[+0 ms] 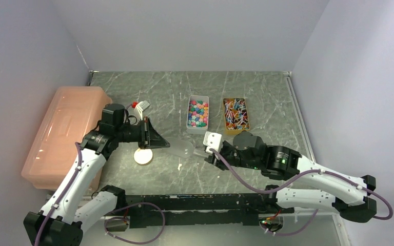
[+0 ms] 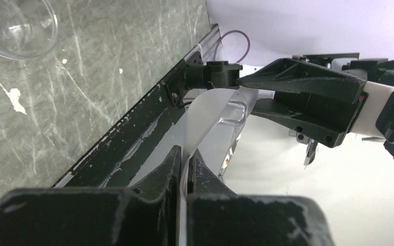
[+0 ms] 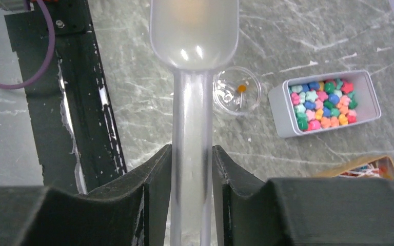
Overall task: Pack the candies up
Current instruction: Adjust the spatula, then scoop the fake candies from the storage box.
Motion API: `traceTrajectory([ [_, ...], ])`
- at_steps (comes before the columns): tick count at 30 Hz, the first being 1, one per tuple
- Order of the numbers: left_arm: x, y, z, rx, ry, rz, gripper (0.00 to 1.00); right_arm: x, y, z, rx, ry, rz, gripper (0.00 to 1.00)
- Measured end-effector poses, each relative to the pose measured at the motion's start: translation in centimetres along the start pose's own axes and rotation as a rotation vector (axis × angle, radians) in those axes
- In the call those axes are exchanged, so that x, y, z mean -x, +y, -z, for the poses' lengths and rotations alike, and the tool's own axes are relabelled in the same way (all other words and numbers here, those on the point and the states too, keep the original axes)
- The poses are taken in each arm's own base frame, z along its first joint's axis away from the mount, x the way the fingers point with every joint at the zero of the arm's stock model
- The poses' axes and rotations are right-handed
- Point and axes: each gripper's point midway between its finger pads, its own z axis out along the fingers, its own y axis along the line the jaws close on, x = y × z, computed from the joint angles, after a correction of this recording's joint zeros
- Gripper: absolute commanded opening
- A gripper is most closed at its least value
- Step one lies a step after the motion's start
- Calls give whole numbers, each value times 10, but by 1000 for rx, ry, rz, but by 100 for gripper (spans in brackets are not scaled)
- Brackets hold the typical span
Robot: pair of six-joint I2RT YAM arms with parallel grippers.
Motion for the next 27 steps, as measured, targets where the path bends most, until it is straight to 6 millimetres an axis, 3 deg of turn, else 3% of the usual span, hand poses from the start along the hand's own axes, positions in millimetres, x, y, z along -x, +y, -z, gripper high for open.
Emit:
traceTrajectory([
  [8, -7, -6, 0, -23, 28, -8, 3, 22, 7, -26, 50, -66, 22, 43],
  [13, -8, -6, 0, -27, 31, -8, 3, 30, 7, -30, 52, -96, 29, 44],
  [27, -7, -9, 0, -32, 29, 7, 3, 29, 6, -32, 47, -92, 30, 42],
])
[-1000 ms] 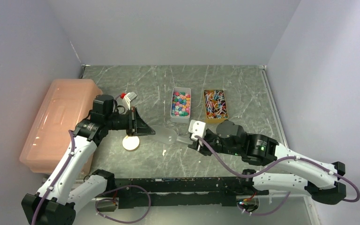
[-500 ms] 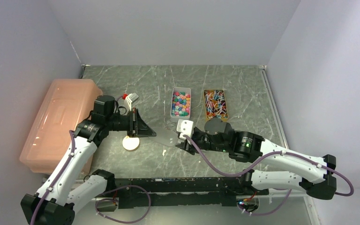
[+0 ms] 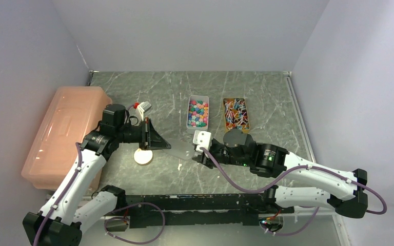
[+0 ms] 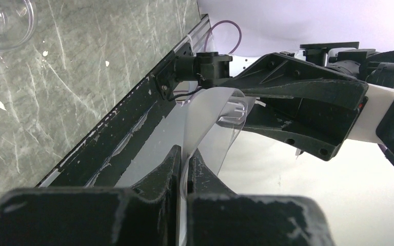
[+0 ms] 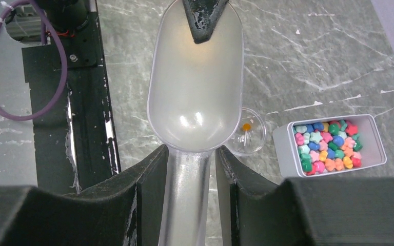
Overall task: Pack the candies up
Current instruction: Scoop the fake candies from the storage box.
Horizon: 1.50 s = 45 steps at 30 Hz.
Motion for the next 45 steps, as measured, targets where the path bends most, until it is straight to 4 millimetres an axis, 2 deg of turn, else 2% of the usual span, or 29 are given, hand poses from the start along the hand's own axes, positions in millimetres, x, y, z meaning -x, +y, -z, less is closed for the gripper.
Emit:
traceTrajectory([
  [6, 2, -2, 0, -5, -6, 8, 3, -7, 1, -3, -4, 9, -1, 43],
  [9, 3, -2, 0, -4, -10, 6, 3, -10, 1, -4, -9, 2, -1, 41],
  [15, 4, -3, -1, -7, -16, 6, 3, -7, -4, -1, -40, -31, -9, 26],
  [22, 6, -5, -2, -19, -21, 3, 3, -8, -4, 0, -55, -70, -27, 23],
  [25, 5, -3, -2, -18, -20, 9, 3, -11, -2, -2, -56, -81, -38, 0],
  [32, 4, -2, -2, -17, -21, 8, 3, -12, -1, -4, -57, -100, -42, 0],
  [34, 4, -1, -2, -14, -21, 5, 10, -13, -1, -3, -57, -98, -45, 0],
  [38, 4, 1, -3, -9, -18, -8, 33, -14, -3, -1, -68, -79, -58, 0],
  [40, 5, 4, -4, 3, -21, -12, 40, -14, -4, 2, -74, -64, -68, 0],
  [45, 17, 19, -4, 109, -59, -30, 51, -24, -11, 13, -122, 14, -98, 0],
])
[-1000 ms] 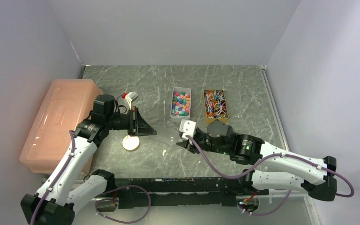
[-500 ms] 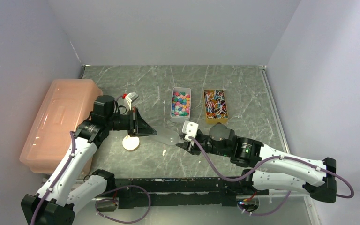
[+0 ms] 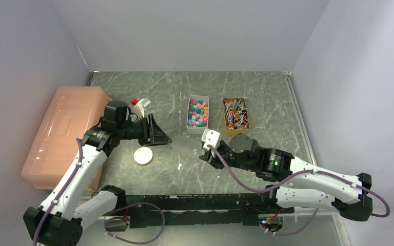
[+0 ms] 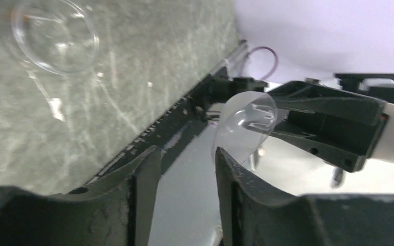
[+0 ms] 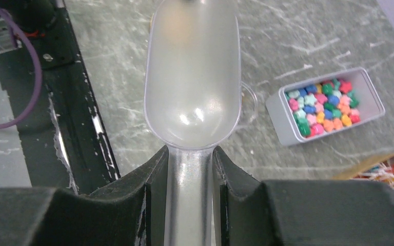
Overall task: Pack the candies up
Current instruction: Scoop the fake candies from the storage box.
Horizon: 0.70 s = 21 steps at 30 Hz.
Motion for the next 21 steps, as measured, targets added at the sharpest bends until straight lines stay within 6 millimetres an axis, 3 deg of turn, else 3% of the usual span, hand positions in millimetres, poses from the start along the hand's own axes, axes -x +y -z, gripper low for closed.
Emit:
traceTrajectory([
  [6, 28, 5, 17, 174, -127, -121, 61, -17, -21, 14, -100, 121, -44, 0],
  [9, 39, 8, 33, 256, -215, -201, 66, -27, -48, 18, -177, 207, -112, 0],
  [14, 40, 11, 52, 322, -293, -320, 69, -46, -107, 31, -335, 373, -257, 0],
  [21, 32, 23, 52, 340, -271, -391, 76, -52, -153, 39, -411, 556, -425, 0],
])
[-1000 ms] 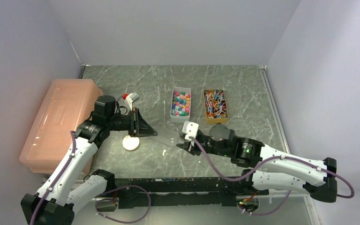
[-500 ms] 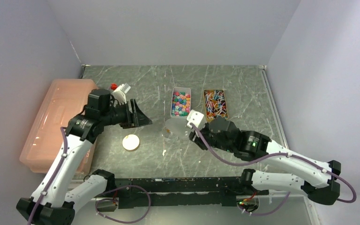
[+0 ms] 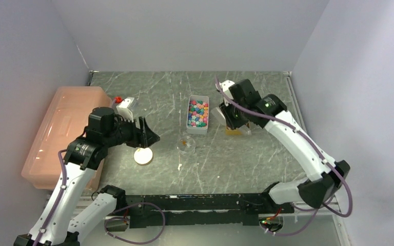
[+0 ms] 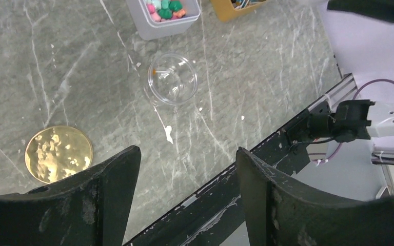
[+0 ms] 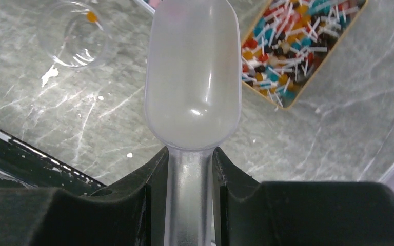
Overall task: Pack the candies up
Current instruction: Scoop the fake candies from the storage box.
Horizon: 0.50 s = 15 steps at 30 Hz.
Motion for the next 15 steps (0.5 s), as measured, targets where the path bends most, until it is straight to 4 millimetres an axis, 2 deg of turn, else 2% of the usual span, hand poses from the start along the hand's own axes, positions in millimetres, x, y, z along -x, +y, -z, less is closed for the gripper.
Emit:
traceTrajectory([
  [6, -18, 10, -9, 4, 47, 1, 79, -13, -40, -10, -48, 166, -183, 0],
  [10, -25, 5, -13, -21, 70, -9, 77, -27, -62, -14, -70, 250, -289, 0],
  [15, -41, -12, -23, -78, 152, -57, 76, -48, -70, -25, -60, 364, -358, 0],
])
